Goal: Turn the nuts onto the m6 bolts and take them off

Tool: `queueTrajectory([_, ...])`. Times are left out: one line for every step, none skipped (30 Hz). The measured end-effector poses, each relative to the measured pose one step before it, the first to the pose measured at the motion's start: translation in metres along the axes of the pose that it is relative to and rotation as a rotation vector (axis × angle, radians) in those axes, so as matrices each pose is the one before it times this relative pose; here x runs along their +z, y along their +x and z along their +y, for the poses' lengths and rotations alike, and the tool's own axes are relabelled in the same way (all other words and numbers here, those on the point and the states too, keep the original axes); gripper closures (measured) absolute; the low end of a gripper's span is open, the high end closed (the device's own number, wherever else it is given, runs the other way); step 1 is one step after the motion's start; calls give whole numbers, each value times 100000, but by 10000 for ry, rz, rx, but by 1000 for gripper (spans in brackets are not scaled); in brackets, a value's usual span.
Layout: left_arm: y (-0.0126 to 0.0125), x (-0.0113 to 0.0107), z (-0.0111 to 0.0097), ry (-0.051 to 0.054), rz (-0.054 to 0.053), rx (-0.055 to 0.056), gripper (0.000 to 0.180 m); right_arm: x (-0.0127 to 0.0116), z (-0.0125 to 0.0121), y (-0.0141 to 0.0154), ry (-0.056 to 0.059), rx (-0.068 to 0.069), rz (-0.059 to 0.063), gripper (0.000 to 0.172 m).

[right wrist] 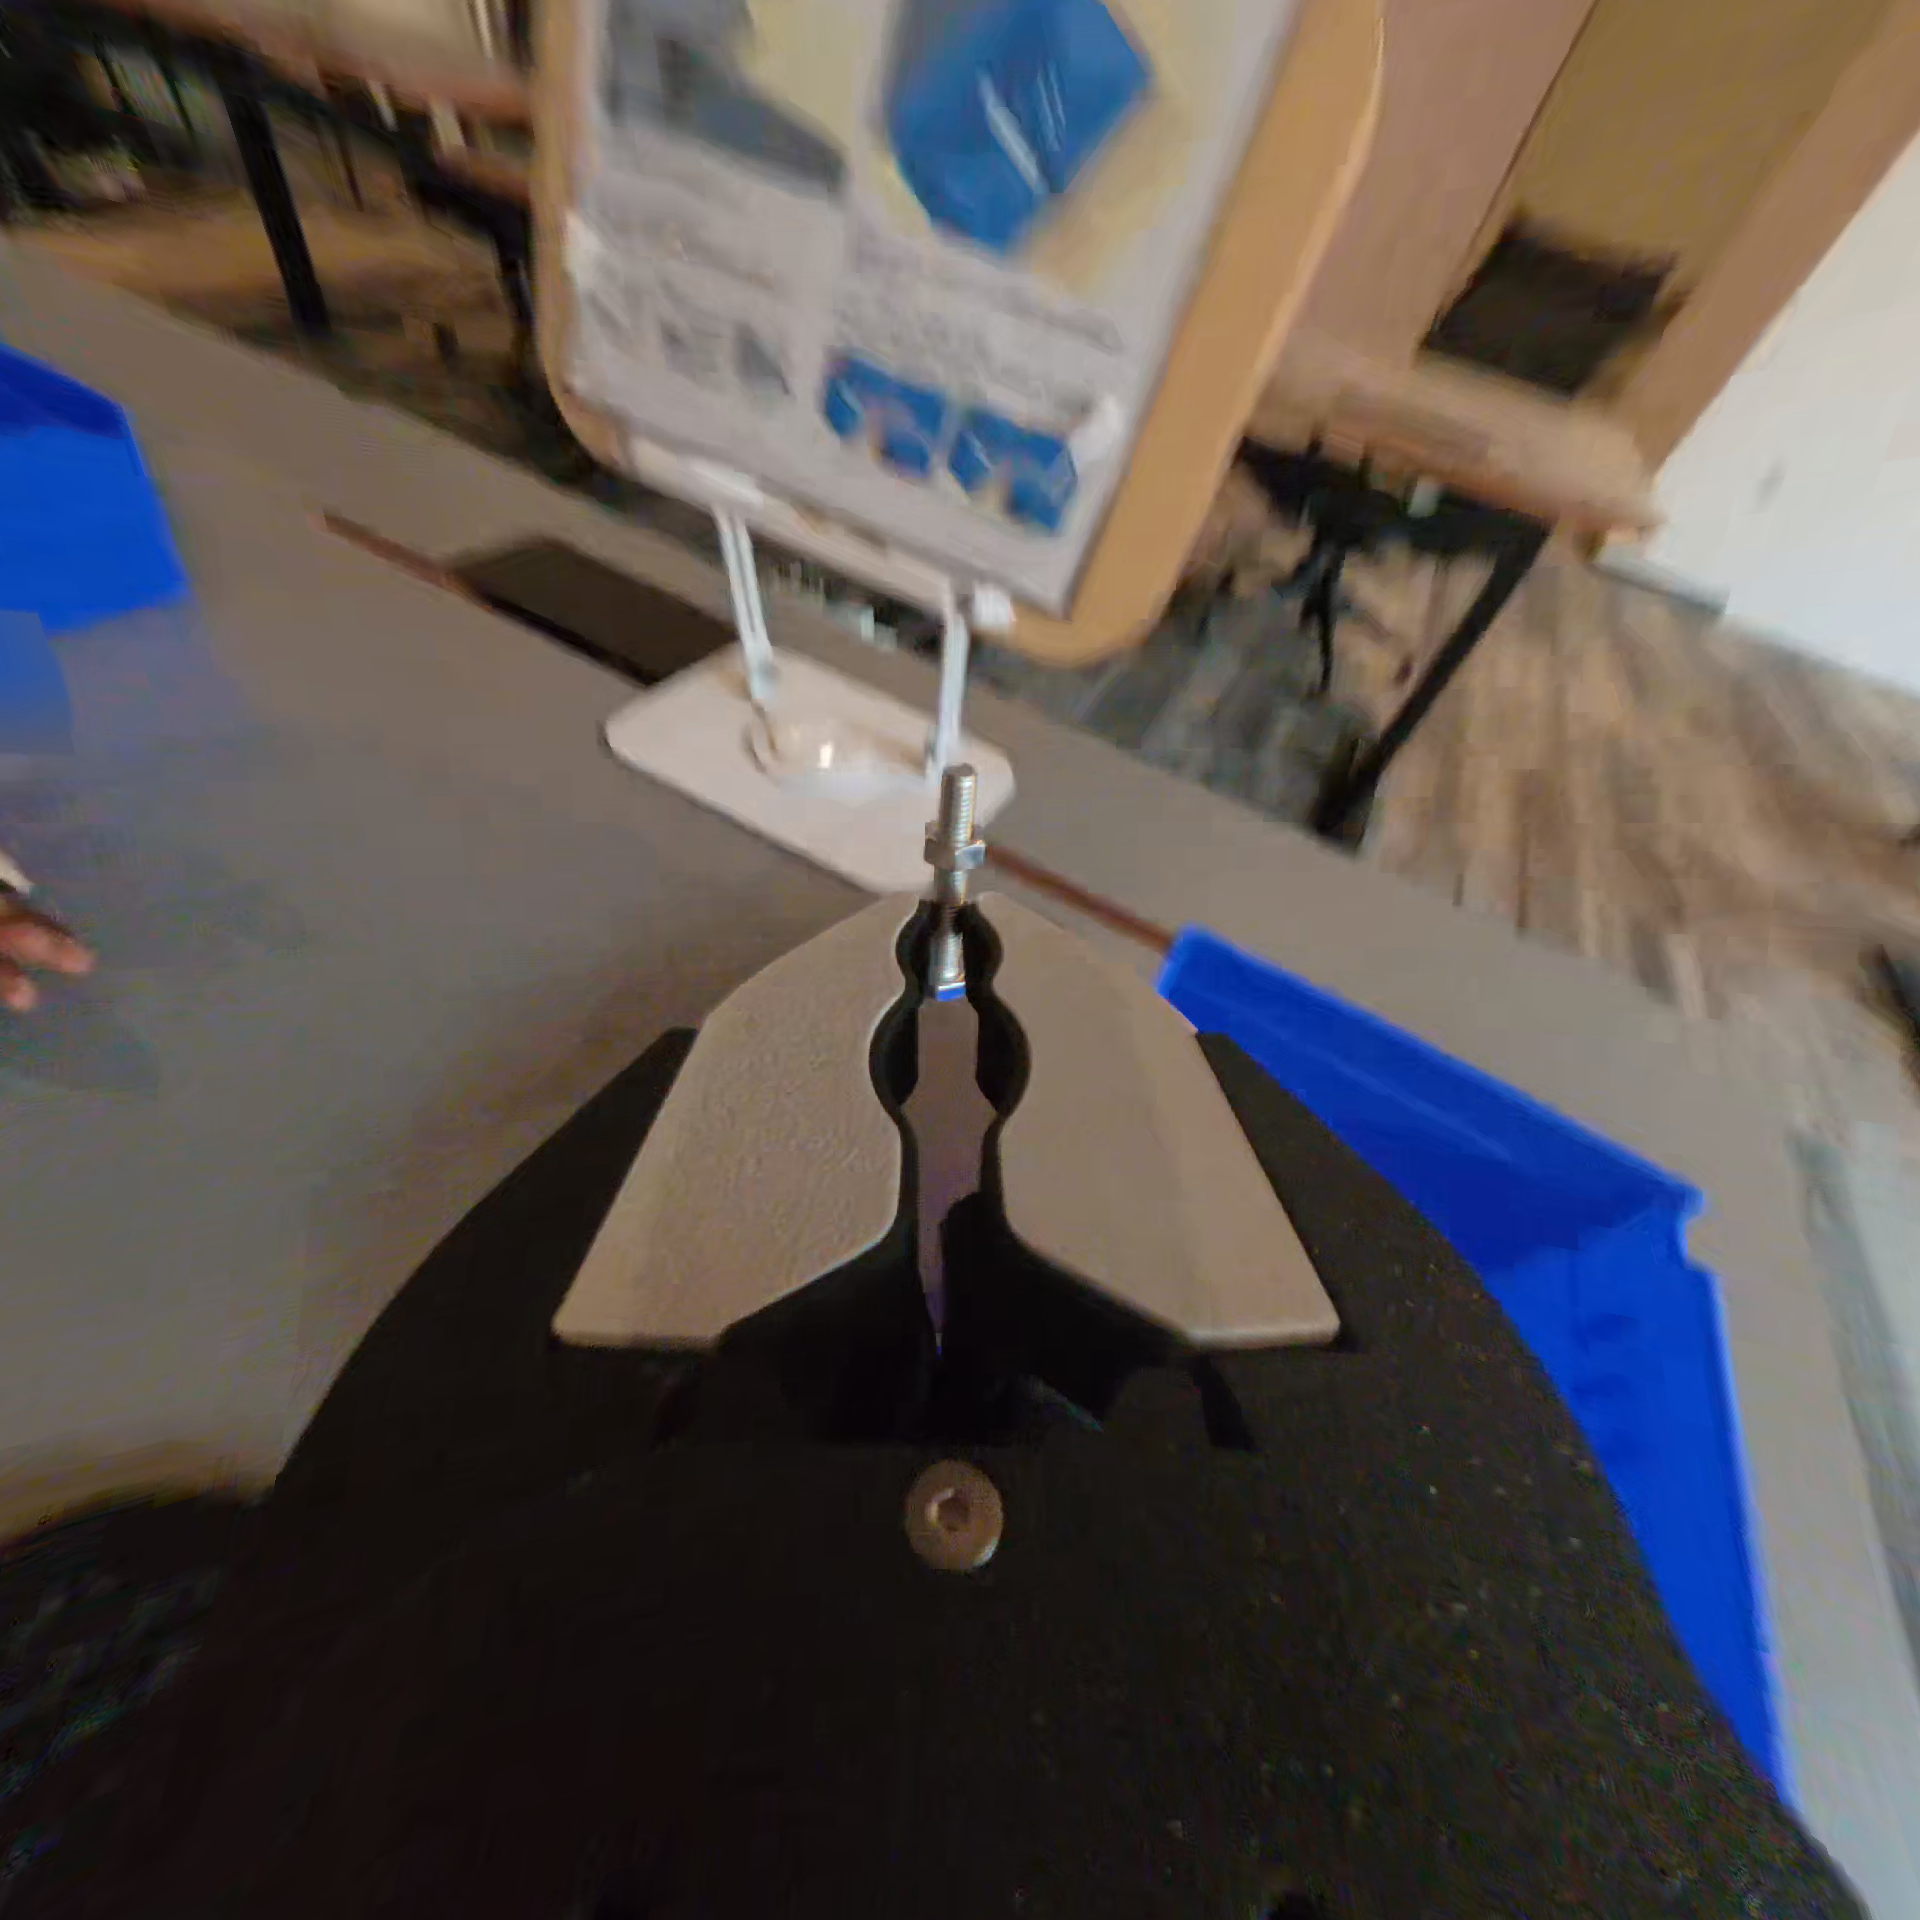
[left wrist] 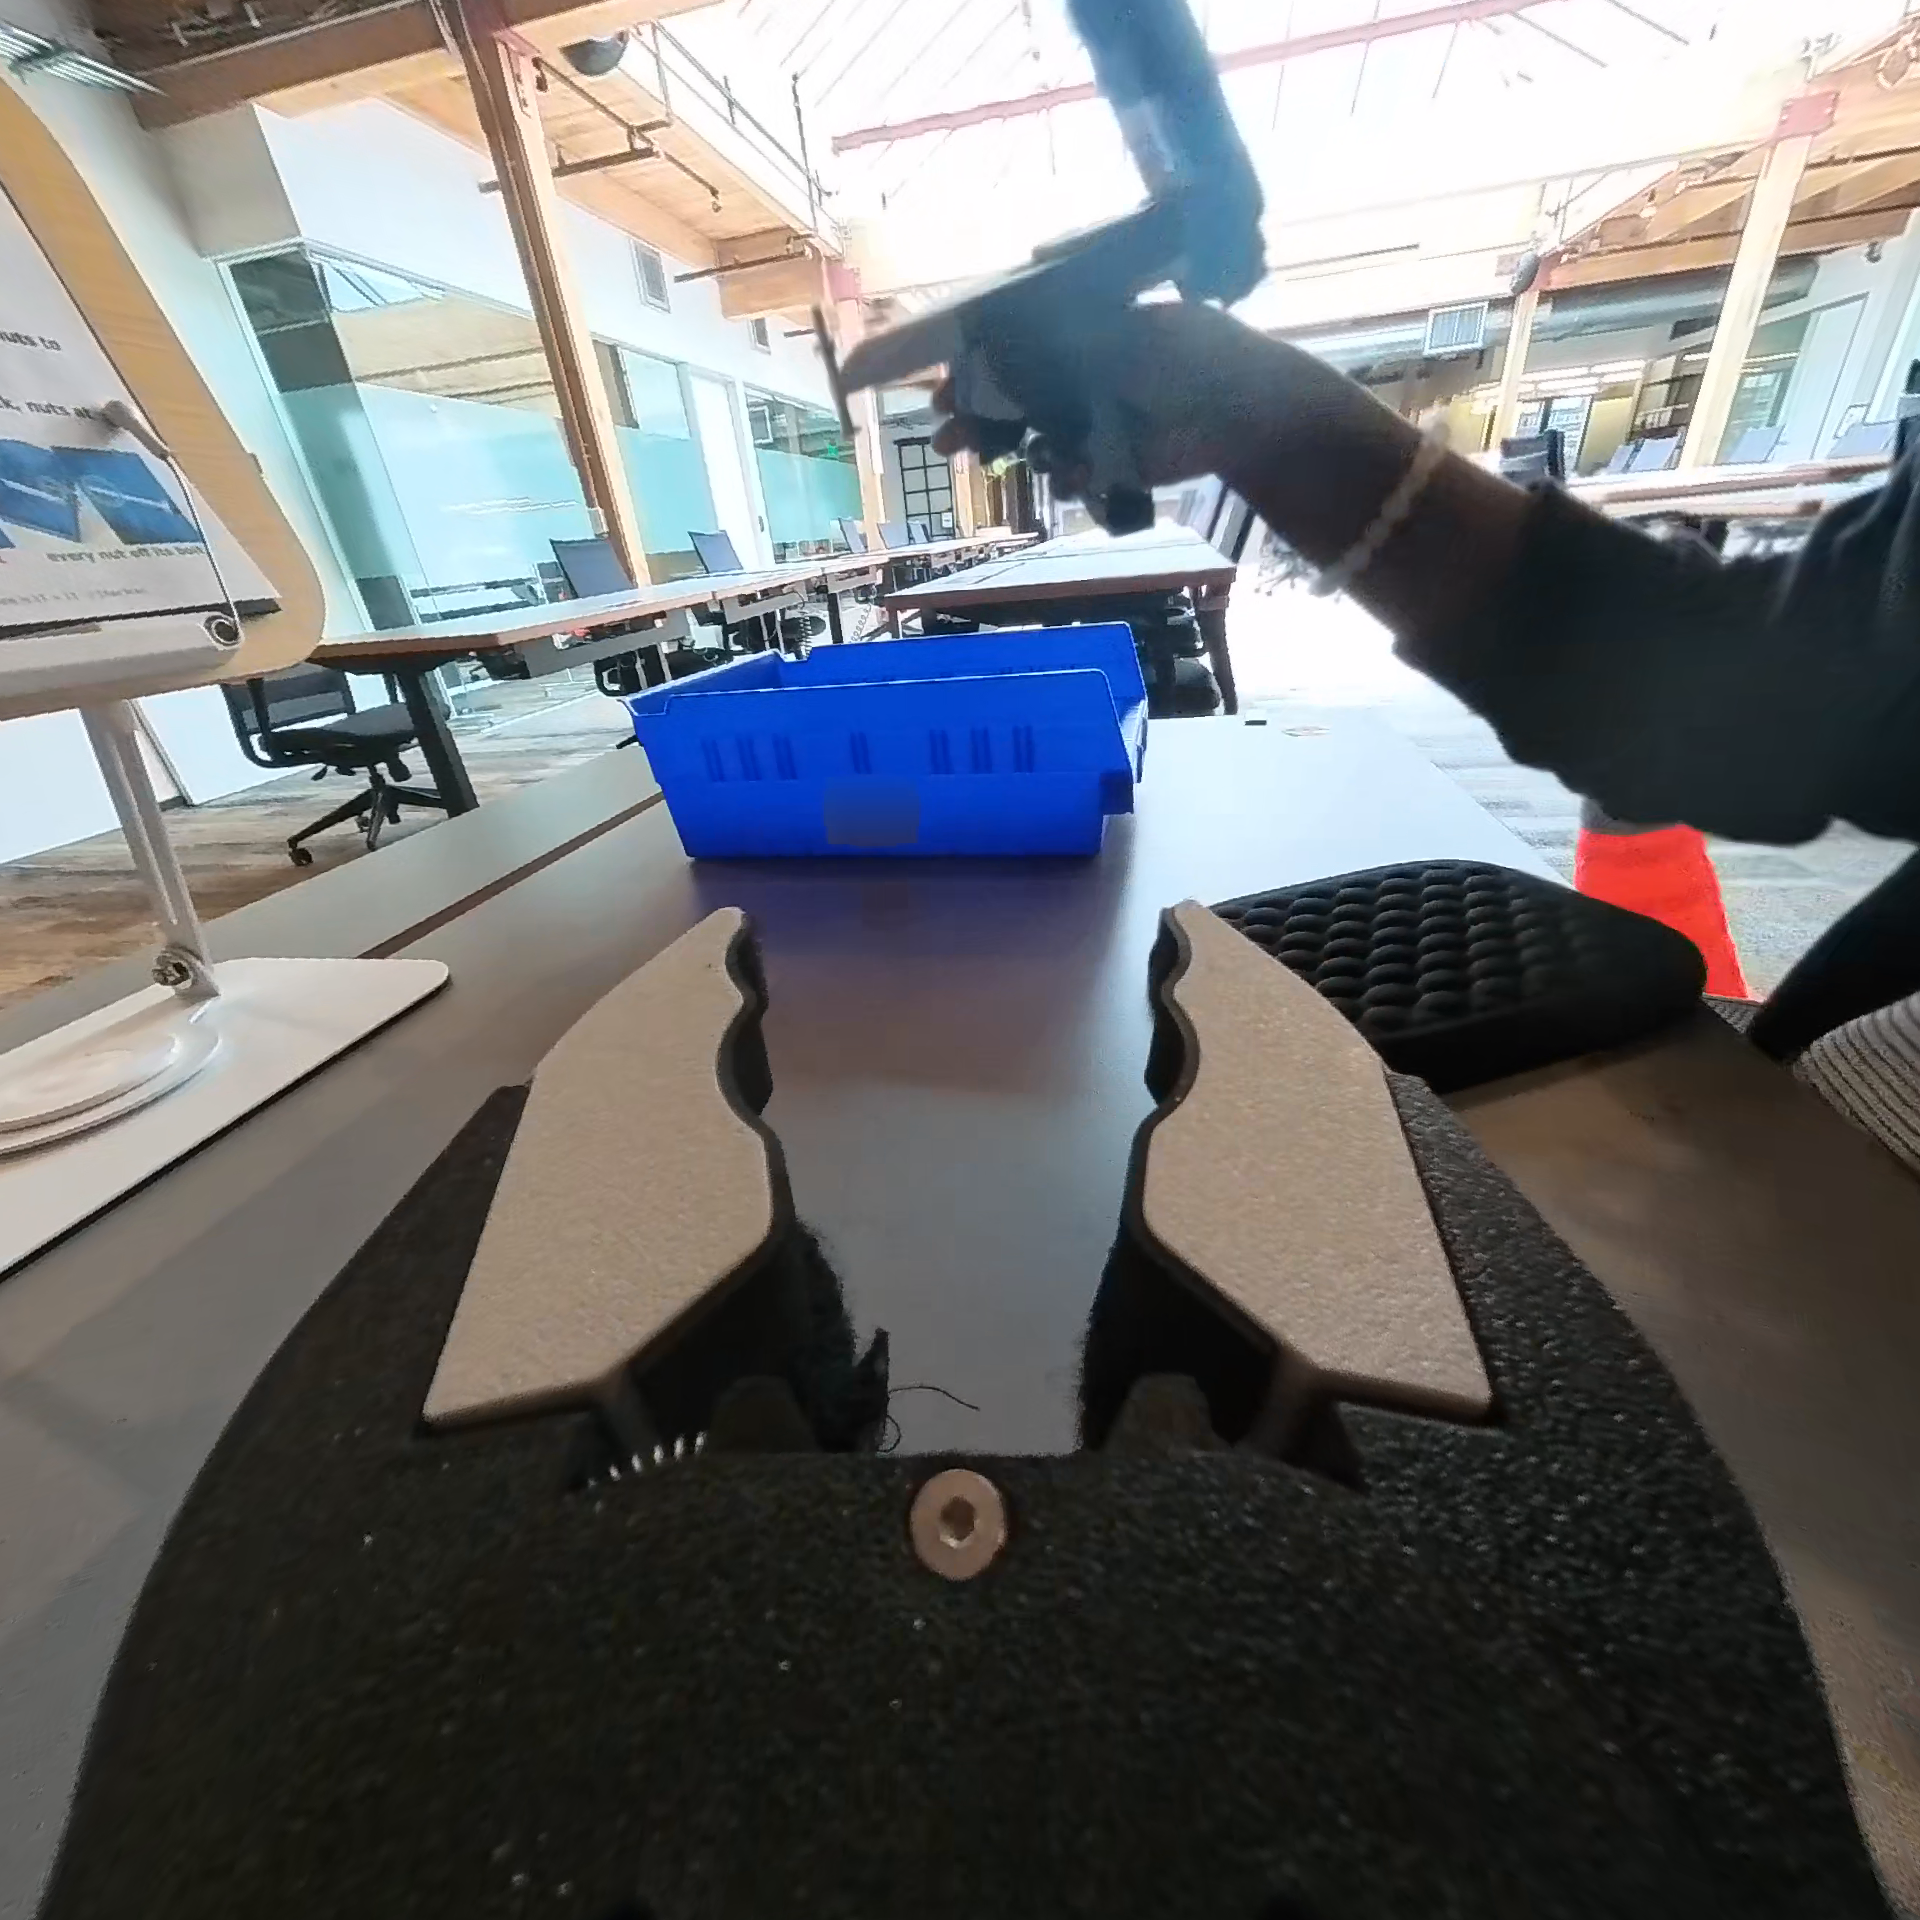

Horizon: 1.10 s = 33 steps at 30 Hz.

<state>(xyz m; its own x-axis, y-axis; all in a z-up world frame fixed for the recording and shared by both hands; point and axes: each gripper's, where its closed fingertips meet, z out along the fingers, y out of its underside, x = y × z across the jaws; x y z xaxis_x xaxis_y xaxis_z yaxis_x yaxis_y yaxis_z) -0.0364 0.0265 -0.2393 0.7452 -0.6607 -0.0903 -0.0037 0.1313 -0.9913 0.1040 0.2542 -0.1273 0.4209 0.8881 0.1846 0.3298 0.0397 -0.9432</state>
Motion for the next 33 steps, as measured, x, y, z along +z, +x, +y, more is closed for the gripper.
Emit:
queueTrajectory([-16, -6, -1, 1, -9, -5, 110, 137, 1413, 1685, -1004, 333, -33, 167])
queueTrajectory([10, -4, -5, 4, 7, -11, 111, 339, 1469, 1784, -970, 301, 153, 167])
queueTrajectory([5, -6, -13, 10, 8, -12, 112, 589, 1557, 1569, -959, 106, 100, 167])
queueTrajectory([-23, -14, -2, 9, -9, -14, 113, 818, 1580, 1348, -922, 94, 32, 166])
queueTrajectory([-22, -13, -13, 10, -9, -17, 113, 1008, 1465, 1298, -845, 227, 58, 166])
queueTrajectory([-26, -23, -22, 16, -11, -18, 114, 1140, 1376, 1184, -827, 276, 43, 167])
queueTrajectory([-29, -15, -24, 17, -17, -13, 115, 1205, 1330, 1035, -860, 226, 31, 167])
queueTrajectory([-12, -19, -19, 12, -13, -8, 115, 1200, 1205, 890, -834, 143, 25, 166])
queueTrajectory([-8, -8, -1, 9, 0, -10, 115, 1143, 947, 770, -708, 80, 40, 167])
queueTrajectory([-10, -8, -8, 7, 2, -22, 116, 1071, 674, 639, -552, 60, 28, 166])
queueTrajectory([-35, -11, -17, 8, 1, -41, 117, 975, 450, 616, -428, 83, 51, 167])
queueTrajectory([-57, -18, -18, 16, -4, -59, 117, 881, 322, 597, -374, 105, 66, 167])
queueTrajectory([-69, -23, -26, 30, -8, -70, 118, 819, 287, 499, -360, 104, 29, 167])
queueTrajectory([-74, -49, -54, 40, -5, -71, 118, 756, 249, 405, -349, 105, 1, 167])
queueTrajectory([-81, -41, -49, 44, -13, -65, 119, 662, 174, 390, -319, 103, 23, 167])
queueTrajectory([-87, -46, -46, 40, -32, -52, 119, 581, 91, 322, -264, 65, 13, 167])
queueTrajectory([-69, -33, -32, 29, -26, -35, 120, 486, 38, 269, -213, 59, 4, 167])
queueTrajectory([-20, -16, -21, 14, -1, -16, 120, 379, -14, 263, -160, 84, 18, 167])
queueTrajectory([4, -7, 1, -1, 9, 0, 120, 307, -67, 229, -103, 102, 15, 167])
queueTrajectory([30, 11, 18, -12, 13, 14, 120, 263, -66, 124, -91, 78, -22, 167])
queueTrajectory([54, 14, 14, -17, 22, 26, 120, 251, -12, 11, -115, 26, -52, 167])
queueTrajectory([60, 19, 26, -19, 25, 33, 120, 222, 50, 25, -135, -25, -7, 167])
queueTrajectory([44, 6, 22, -17, 13, 34, 120, 189, -2, 139, -91, -26, 85, 167])
queueTrajectory([49, 16, 9, -14, 11, 31, 120, 136, -72, 123, -37, -4, 71, 167])
queueTrajectory([35, 11, 15, -12, 12, 25, 120, 104, -108, -2, 8, 10, -11, 167])
queueTrajectory([19, 0, 11, -8, 7, 17, 120, 72, -115, -26, 25, 22, -19, 167])
queueTrajectory([9, 2, 9, -6, 5, 7, 120, 49, -104, 23, 23, 2, 19, 167])
queueTrajectory([6, -2, 4, -3, 3, -3, 120, 65, -61, 27, 6, -2, 12, 167])
queueTrajectory([-14, -5, -1, 1, 1, -9, 120, 74, -17, -9, -23, 24, -10, 167])
queueTrajectory([-12, -4, -3, 3, 1, -11, 120, 102, -14, 9, -27, 23, -1, 167])
queueTrajectory([-15, -4, -3, 3, -1, -11, 120, 115, -5, 50, -17, 2, 27, 167])
queueTrajectory([-10, -6, -1, 0, -6, -6, 121, 108, -42, 87, 15, 22, 49, 167])
queueTrajectory([-2, -1, 3, -2, 0, 3, 121, 124, -16, 11, 10, 50, -14, 167])
